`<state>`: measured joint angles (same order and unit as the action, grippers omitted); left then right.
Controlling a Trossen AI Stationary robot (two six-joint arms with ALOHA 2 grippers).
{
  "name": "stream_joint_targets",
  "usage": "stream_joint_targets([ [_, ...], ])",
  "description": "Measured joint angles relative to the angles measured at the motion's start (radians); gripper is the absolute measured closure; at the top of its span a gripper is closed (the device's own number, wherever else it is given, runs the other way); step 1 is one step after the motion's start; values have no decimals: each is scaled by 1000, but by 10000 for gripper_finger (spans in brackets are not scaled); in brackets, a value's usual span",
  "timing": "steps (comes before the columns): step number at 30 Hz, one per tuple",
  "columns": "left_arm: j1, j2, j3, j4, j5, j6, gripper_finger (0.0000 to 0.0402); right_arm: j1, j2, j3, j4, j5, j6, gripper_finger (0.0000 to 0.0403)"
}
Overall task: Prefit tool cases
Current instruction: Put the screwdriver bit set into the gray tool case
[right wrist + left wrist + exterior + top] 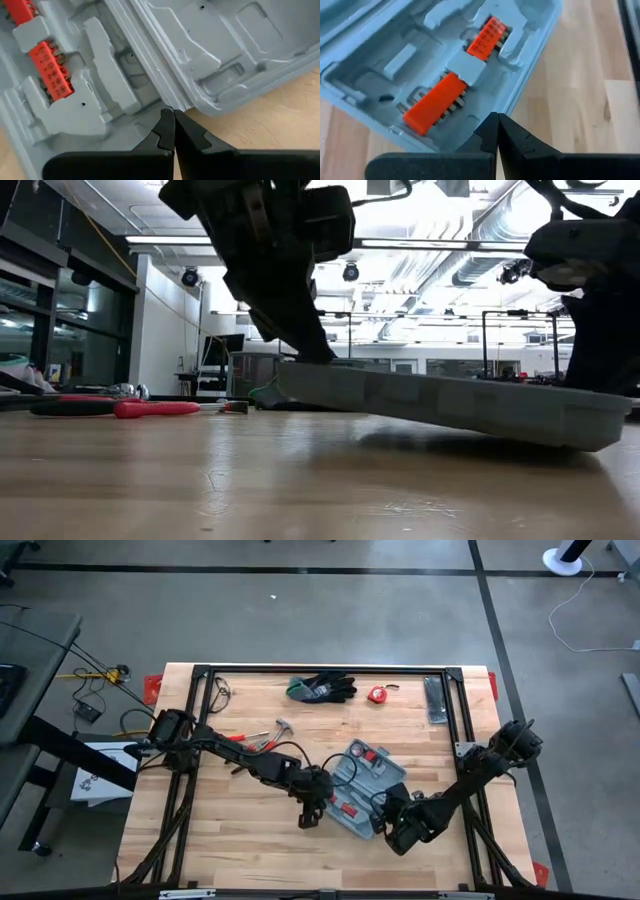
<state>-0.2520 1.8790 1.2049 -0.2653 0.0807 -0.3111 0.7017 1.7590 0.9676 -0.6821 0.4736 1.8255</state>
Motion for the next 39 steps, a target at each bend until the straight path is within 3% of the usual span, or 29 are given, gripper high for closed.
stream_joint_targets([
  [22, 50, -53, 0, -121, -30, 40, 402, 13, -17, 0, 17, 13, 10, 403],
  [28, 74, -53, 0, -194, -45, 59, 401, 55, -17, 35, 16, 4, 20, 403],
  [33, 86, -53, 0, -217, -48, 80, 401, 121, -17, 75, -33, 26, 120, 403],
  [39, 91, -54, -72, -142, -5, 39, 401, 197, -20, 122, -93, -14, 190, 403],
])
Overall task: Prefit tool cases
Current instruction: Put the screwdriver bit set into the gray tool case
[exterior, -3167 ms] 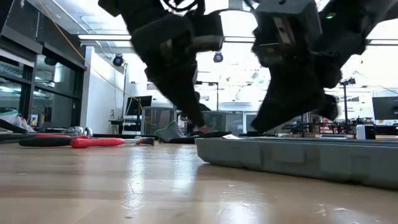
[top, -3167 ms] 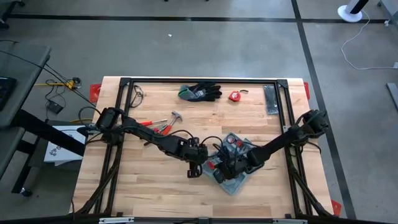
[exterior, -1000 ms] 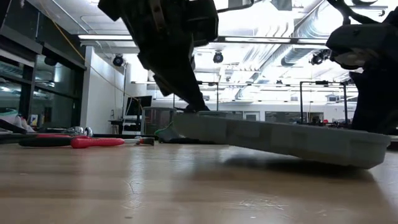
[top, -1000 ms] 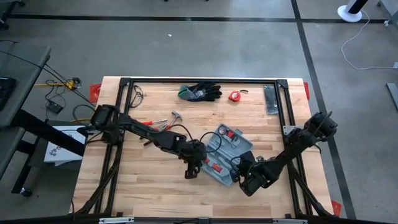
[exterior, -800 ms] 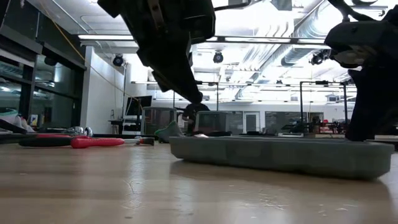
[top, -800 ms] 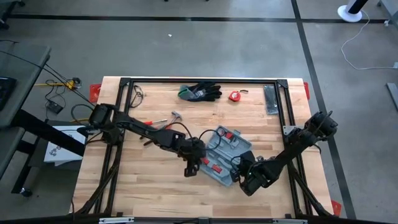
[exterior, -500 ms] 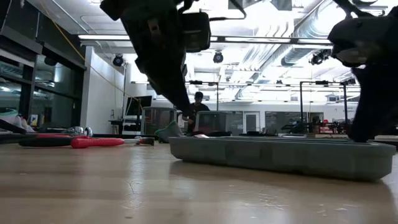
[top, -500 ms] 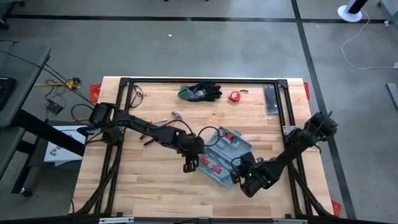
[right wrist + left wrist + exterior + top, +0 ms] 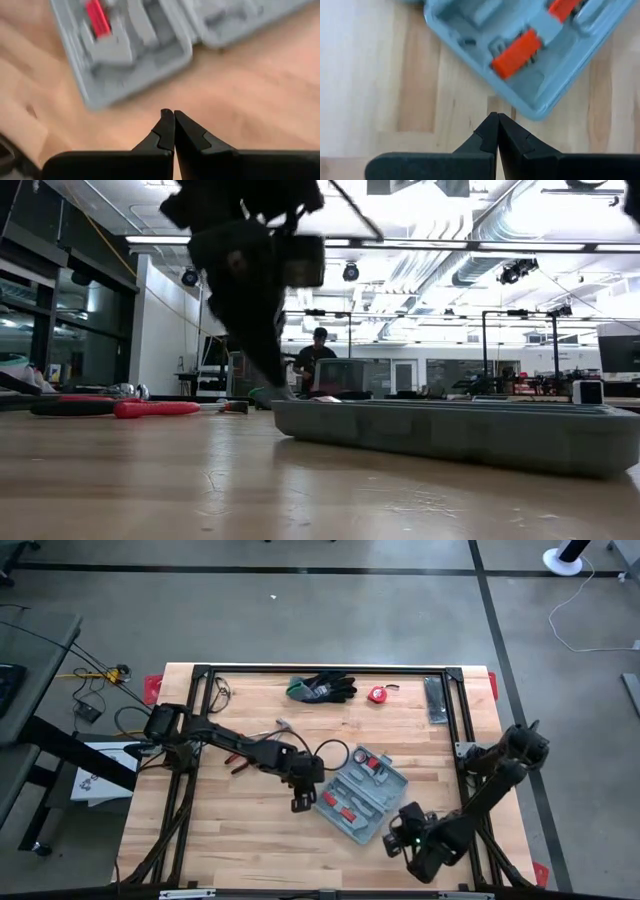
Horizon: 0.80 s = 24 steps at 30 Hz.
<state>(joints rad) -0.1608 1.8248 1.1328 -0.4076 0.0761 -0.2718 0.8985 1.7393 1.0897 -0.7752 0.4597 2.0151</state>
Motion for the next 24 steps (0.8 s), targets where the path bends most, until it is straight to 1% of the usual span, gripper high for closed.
stream_joint_targets([
  [3, -3, 0, -65, 77, 21, -45, 402, 24, 2, 0, 11, -28, 2, 403],
  [5, -8, 0, -96, 99, 33, -70, 401, 29, 4, -11, 19, -35, 5, 403],
  [9, -21, 0, -138, 188, 61, -105, 401, 11, 5, -92, 114, -41, 24, 403],
  [13, -36, 2, -144, 237, 61, -130, 402, -22, 5, -184, 256, -41, 19, 403],
  [16, -45, 5, -143, 278, 68, -144, 402, -48, 4, -226, 314, -42, 10, 403],
  [24, -73, 5, -143, 351, 78, -164, 402, -106, 1, -250, 337, -48, -38, 403],
])
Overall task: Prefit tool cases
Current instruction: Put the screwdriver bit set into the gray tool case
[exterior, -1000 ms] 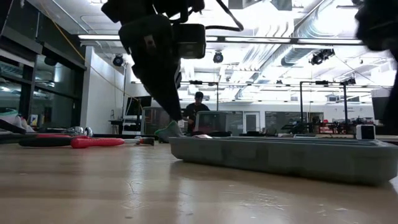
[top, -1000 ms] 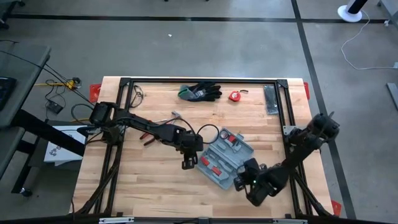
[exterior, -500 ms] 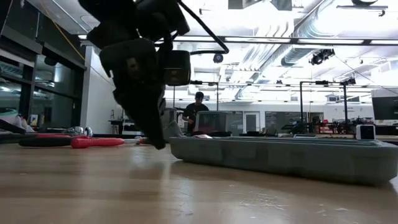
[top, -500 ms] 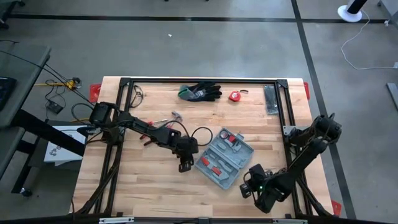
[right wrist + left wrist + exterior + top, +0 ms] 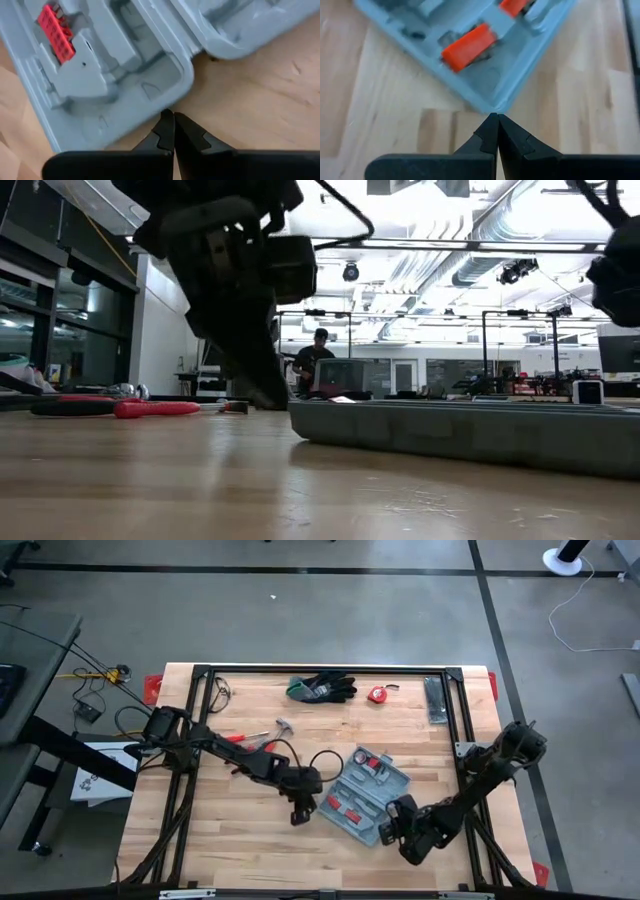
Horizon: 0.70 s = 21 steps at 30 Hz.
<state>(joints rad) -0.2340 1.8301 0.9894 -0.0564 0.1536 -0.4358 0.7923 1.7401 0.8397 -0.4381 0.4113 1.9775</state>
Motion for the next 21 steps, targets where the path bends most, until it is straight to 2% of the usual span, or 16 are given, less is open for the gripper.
stream_joint_targets([
  [7, -16, 23, 0, 70, 11, -34, 402, -38, 2, -1, -32, 25, -21, 403],
  [13, -34, 21, -1, 113, 25, -44, 402, -45, -16, -7, -155, 69, 60, 403],
  [17, -30, -37, 1, 132, 19, -19, 402, -22, -78, -9, -233, 76, 64, 403],
  [21, -6, -66, 1, 49, -56, 3, 401, 2, -172, -9, -231, 153, 18, 403],
])
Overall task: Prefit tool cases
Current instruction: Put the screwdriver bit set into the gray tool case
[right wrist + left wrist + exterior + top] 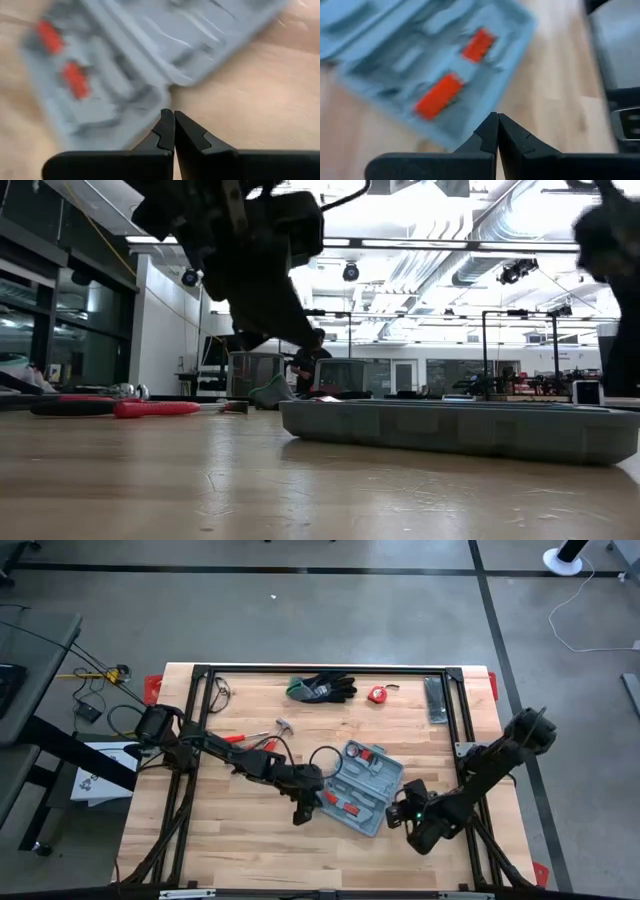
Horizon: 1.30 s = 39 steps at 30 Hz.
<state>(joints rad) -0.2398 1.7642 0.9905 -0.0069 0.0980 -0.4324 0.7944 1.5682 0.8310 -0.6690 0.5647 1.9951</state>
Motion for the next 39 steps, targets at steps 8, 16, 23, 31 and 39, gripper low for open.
stream_joint_targets([
  [8, 31, 13, -1, -143, -73, 27, 401, -53, -91, 3, 61, 41, -175, 403],
  [16, 28, 77, -2, -35, -16, -6, 401, -95, -94, 4, 98, 41, -245, 403],
  [23, 9, 91, -2, 75, -2, -64, 401, -101, -94, 4, 140, 29, -278, 403],
  [31, 2, 104, -3, 139, 26, -106, 401, -135, -23, 4, 308, 9, -379, 403],
  [39, -1, 64, -2, 19, -32, -89, 401, -149, -4, 4, 368, 30, -403, 403],
])
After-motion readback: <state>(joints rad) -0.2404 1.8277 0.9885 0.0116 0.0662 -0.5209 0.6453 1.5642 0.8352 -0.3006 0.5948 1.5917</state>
